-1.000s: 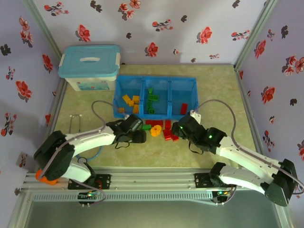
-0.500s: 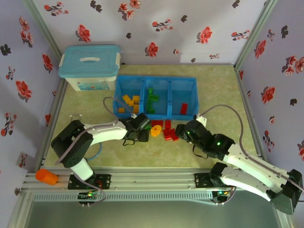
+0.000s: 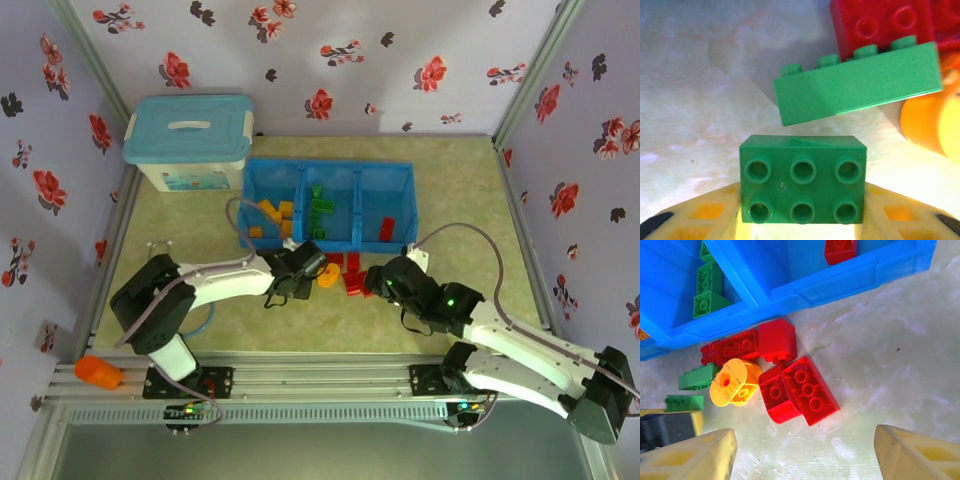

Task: Sort the legos into containers by color
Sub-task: Pick up the lego from the middle-left of the table, then place the lego in the container.

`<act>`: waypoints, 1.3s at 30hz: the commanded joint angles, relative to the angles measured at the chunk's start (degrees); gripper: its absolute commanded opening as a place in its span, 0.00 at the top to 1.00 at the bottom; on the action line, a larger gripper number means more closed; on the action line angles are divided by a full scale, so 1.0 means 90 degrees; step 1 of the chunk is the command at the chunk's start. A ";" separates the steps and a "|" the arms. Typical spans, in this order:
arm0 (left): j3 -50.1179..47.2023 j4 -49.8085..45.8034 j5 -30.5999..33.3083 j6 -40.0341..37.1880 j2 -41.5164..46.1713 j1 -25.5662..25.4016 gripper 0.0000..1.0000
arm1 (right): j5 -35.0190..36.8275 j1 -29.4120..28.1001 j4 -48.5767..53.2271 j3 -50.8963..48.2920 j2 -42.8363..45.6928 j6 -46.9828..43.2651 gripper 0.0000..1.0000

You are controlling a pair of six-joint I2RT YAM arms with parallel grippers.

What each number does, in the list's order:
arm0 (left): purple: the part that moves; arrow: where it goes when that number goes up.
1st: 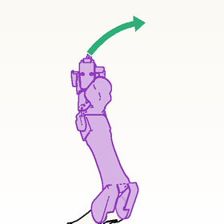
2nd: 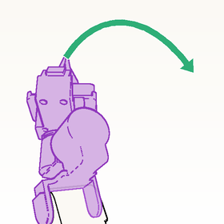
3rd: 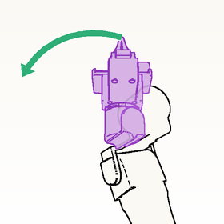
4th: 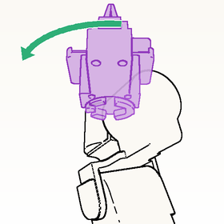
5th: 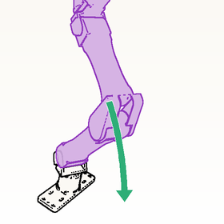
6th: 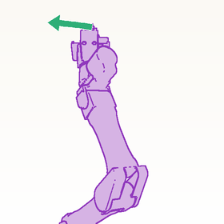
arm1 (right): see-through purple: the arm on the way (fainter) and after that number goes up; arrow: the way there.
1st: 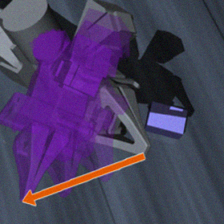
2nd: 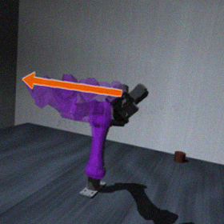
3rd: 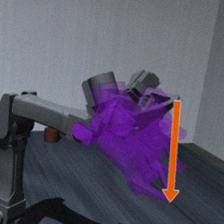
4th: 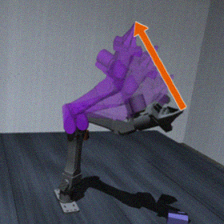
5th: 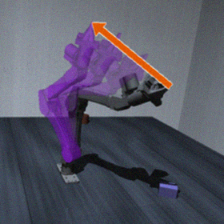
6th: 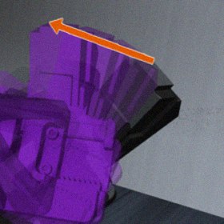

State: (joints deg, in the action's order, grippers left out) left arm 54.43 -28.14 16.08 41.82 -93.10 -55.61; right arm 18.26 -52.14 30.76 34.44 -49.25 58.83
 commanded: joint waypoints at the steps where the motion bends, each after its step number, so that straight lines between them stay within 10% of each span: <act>1: 0.0356 -0.0233 0.0368 -0.0256 0.0662 -0.0022 0.56 | 0.0263 -0.0046 -0.0009 -0.0184 0.0099 0.0258 0.27; 33: 0.4335 -0.0539 -0.0546 -0.1322 -0.2261 0.1352 0.54 | 0.0222 -0.0065 0.0510 -0.0916 0.0910 0.0797 0.28; 39: 0.4524 -0.0739 -0.0643 -0.1323 -0.2250 0.1345 0.30 | 0.0178 -0.0069 0.0546 -0.0839 0.0906 0.0715 0.28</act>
State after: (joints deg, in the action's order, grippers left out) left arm 93.32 -31.59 10.17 30.76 -113.21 -44.07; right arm 19.62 -52.21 34.24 26.76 -41.63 65.01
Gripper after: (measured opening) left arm 0.678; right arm 0.722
